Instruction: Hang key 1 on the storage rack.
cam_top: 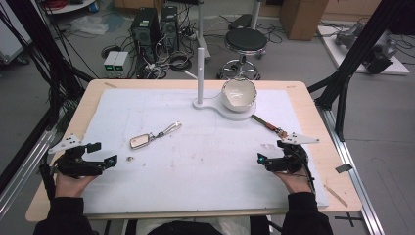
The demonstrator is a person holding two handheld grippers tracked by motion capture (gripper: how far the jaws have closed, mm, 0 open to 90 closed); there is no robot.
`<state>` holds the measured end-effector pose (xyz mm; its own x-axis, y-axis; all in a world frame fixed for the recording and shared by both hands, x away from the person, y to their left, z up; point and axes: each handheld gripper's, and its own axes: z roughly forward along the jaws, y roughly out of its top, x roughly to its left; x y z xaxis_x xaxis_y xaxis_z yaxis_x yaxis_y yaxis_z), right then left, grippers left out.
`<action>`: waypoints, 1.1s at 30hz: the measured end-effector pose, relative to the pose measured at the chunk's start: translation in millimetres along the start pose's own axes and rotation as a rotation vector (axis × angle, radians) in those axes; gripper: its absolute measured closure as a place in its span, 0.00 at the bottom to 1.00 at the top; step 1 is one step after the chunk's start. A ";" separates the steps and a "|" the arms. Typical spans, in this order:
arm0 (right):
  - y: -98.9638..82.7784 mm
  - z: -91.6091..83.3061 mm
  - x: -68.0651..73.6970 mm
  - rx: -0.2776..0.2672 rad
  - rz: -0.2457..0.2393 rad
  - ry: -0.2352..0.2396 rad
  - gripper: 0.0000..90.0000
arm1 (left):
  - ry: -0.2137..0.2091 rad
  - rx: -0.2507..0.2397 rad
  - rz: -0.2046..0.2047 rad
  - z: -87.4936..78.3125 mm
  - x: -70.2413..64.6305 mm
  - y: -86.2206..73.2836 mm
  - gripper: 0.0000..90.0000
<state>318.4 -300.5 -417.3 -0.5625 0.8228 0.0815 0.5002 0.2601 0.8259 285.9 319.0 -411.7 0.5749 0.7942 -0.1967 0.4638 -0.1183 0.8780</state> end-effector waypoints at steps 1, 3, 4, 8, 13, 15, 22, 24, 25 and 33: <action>0.0 0.1 -0.4 0.000 0.000 0.002 0.02 | -0.001 0.004 0.002 0.5 0.2 -0.2 0.08; 0.0 -0.2 -0.6 0.003 0.008 0.001 0.02 | 0.000 0.006 0.008 0.8 -0.1 -0.3 0.08; -0.1 -0.3 -0.6 0.002 0.010 0.002 0.02 | 0.000 0.006 0.008 0.8 -0.1 -0.3 0.08; -0.3 -0.5 -0.4 0.003 0.006 0.001 0.02 | -0.009 0.007 0.008 1.4 -0.1 -0.5 0.08; -0.5 -0.6 -0.3 0.004 0.008 0.000 0.02 | -0.007 0.013 0.010 2.3 -0.1 -0.6 0.08; -0.8 -0.3 -0.3 0.008 0.006 -0.006 0.02 | -0.004 0.015 0.009 2.0 -0.2 -1.0 0.08; -0.5 1.8 0.3 0.012 0.019 -0.012 0.02 | 0.008 -0.008 0.014 -1.0 -1.1 -5.1 0.08; 2.1 1.5 0.4 -0.001 0.026 -0.005 0.02 | 0.010 -0.013 0.018 -2.3 -0.8 -5.5 0.08; 2.1 1.5 0.4 -0.001 0.026 -0.005 0.02 | 0.011 -0.014 0.017 -2.5 -0.6 -5.6 0.08; 9.4 5.6 -3.9 0.035 0.017 0.016 0.02 | 0.009 0.004 0.020 0.5 -0.6 -5.8 0.08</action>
<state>329.0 -298.5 -413.0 -0.5639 0.8193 0.1041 0.5325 0.2643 0.8041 283.2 319.0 -416.9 0.5779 0.7971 -0.1750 0.4548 -0.1365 0.8801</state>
